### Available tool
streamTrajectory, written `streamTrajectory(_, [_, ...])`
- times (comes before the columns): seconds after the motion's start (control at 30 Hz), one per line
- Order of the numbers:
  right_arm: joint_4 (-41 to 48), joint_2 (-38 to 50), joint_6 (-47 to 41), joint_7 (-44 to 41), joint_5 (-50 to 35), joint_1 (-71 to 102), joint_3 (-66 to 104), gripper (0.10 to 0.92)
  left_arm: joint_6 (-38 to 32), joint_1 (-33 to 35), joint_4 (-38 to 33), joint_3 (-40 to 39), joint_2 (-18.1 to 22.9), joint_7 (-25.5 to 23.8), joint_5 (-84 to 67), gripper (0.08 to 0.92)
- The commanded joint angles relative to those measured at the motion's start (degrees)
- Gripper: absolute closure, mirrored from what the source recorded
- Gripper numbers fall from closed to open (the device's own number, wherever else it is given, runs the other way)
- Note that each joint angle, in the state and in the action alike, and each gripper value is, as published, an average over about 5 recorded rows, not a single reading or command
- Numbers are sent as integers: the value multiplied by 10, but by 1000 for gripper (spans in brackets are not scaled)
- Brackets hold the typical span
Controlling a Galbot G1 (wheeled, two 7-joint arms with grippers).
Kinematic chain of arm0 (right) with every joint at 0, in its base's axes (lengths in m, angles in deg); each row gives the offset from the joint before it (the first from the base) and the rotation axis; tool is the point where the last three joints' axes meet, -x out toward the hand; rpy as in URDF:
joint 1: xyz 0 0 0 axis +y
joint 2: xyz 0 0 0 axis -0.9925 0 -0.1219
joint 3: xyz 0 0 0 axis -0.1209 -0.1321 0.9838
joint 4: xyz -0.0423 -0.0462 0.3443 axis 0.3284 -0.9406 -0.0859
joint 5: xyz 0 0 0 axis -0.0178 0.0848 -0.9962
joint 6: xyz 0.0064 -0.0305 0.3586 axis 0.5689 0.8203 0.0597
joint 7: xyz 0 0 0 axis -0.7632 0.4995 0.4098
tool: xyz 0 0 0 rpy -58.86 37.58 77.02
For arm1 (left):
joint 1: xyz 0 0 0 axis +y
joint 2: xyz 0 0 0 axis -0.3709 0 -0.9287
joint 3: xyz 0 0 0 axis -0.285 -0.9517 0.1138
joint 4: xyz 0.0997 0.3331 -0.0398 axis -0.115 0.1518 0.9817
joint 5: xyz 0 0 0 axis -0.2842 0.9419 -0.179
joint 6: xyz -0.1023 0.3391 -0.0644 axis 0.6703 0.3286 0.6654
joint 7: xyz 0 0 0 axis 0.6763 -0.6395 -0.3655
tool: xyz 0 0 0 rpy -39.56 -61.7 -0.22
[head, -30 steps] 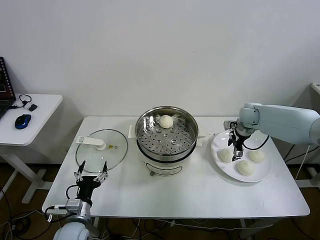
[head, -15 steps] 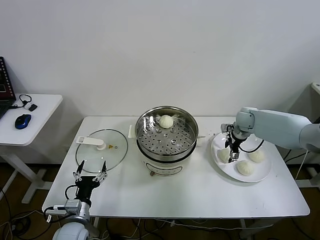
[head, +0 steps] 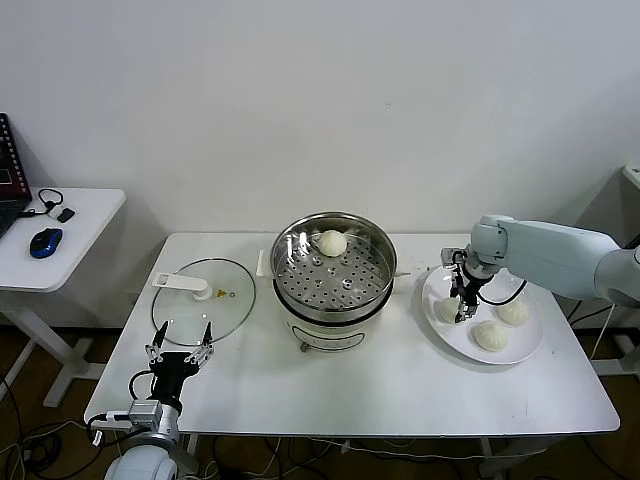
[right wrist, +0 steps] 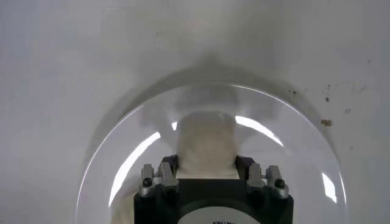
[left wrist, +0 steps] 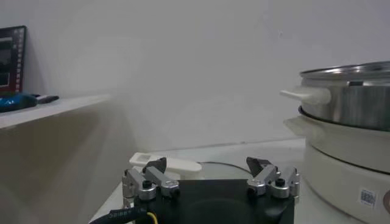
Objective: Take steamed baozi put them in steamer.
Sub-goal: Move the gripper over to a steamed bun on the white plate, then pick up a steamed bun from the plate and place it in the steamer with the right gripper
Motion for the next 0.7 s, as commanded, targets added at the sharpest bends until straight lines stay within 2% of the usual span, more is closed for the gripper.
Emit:
streamTrajectory(0.03, [-7, 1, 0, -1, 3, -10, -2, 443, 0, 1, -2, 1, -1, 0, -1, 177])
streamTrajectory(0.3, [-121, 5, -15, -3, -61, -194, -99, 448, 1, 3, -8, 1, -3, 0, 0, 177])
streamTrajectory(0.53, [-215, -42, -38, -14, -183, -396, -176, 448, 1, 8, -22, -3, -4, 0, 1, 177])
streamTrajectory(0.7, [-248, -91, -59, -18, -245, -469, -174, 448, 0, 9, -25, -5, -5, 0, 0, 177])
